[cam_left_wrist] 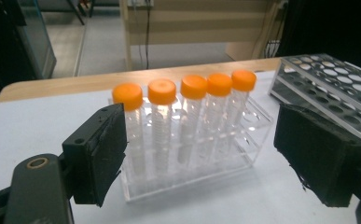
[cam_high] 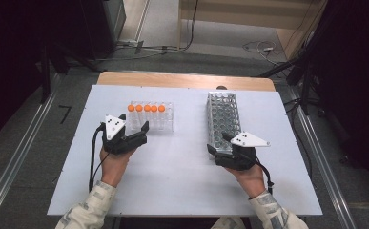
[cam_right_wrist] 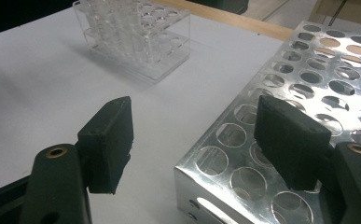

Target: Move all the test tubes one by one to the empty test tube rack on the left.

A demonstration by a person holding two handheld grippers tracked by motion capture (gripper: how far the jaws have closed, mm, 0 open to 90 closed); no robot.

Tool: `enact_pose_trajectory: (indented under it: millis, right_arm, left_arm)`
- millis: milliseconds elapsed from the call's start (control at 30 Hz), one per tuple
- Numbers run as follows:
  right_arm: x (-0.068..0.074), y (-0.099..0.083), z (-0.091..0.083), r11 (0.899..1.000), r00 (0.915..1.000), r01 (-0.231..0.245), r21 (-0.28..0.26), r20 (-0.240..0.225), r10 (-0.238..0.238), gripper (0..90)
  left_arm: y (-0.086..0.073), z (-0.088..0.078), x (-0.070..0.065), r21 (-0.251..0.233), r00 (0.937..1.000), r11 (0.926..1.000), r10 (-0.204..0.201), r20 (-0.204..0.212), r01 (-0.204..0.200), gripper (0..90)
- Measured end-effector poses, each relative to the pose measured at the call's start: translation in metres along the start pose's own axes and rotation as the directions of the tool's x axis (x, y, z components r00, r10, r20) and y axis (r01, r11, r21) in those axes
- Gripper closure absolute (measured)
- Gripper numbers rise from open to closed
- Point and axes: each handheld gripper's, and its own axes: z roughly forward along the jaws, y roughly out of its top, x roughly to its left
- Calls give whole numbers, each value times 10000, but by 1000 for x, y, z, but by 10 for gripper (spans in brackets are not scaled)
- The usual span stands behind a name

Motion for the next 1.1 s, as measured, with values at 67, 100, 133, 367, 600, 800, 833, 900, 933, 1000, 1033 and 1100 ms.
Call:
enact_pose_trajectory:
  millis: [67, 100, 133, 367, 600, 800, 833, 900, 933, 1000, 1033, 1100]
  right_arm:
    - [-1, -1, 0, 10000, 10000, -17, 26, 30, 17, 265]
    - [-2, -1, -1, 10000, 10000, -49, 29, 67, 48, 265]
    - [-3, -1, -1, 10000, 10000, -34, 11, 90, 34, 265]
    - [-10, -5, -5, 9999, 9996, -157, -16, 233, 157, 265]
    - [-12, -5, -8, 9998, 9993, -210, -60, 315, 212, 265]
    - [-18, -8, -12, 9995, 9986, -295, -58, 437, 297, 265]
    - [-19, -9, -12, 9995, 9985, -303, -47, 452, 305, 265]
    - [-20, -9, -13, 9995, 9984, -300, -57, 482, 302, 265]
    - [-20, -9, -14, 9995, 9984, -294, -70, 485, 297, 265]
    - [-21, -10, -15, 9994, 9981, -328, -72, 511, 331, 265]
    - [-22, -10, -15, 9994, 9982, -323, -101, 499, 328, 265]
    - [-22, -10, -17, 9993, 9978, -362, -65, 549, 365, 265]
  left_arm:
    - [-3, -1, -2, 71, 10000, 10000, 48, 58, -48, 179]
    - [-5, -1, -2, 94, 10000, 9999, 48, 86, -48, 179]
    - [-6, -2, -3, 134, 9999, 9999, 72, 82, -73, 179]
    - [-10, -2, -10, 210, 9996, 9996, 175, 219, -180, 176]
    - [-15, -5, -14, 329, 9990, 9991, 264, 368, -276, 176]
    - [-20, -10, -12, 318, 9992, 9992, 241, 322, -251, 175]
    - [-20, -10, -12, 332, 9991, 9991, 264, 320, -275, 176]
    - [-21, -11, -12, 337, 9991, 9990, 276, 308, -286, 176]
    - [-22, -11, -12, 369, 9991, 9989, 277, 329, -289, 176]
    - [-23, -12, -13, 389, 9990, 9987, 322, 310, -334, 175]
    - [-23, -12, -12, 408, 9989, 9985, 361, 314, -374, 175]
    - [-24, -13, -12, 451, 9989, 9983, 359, 292, -372, 172]
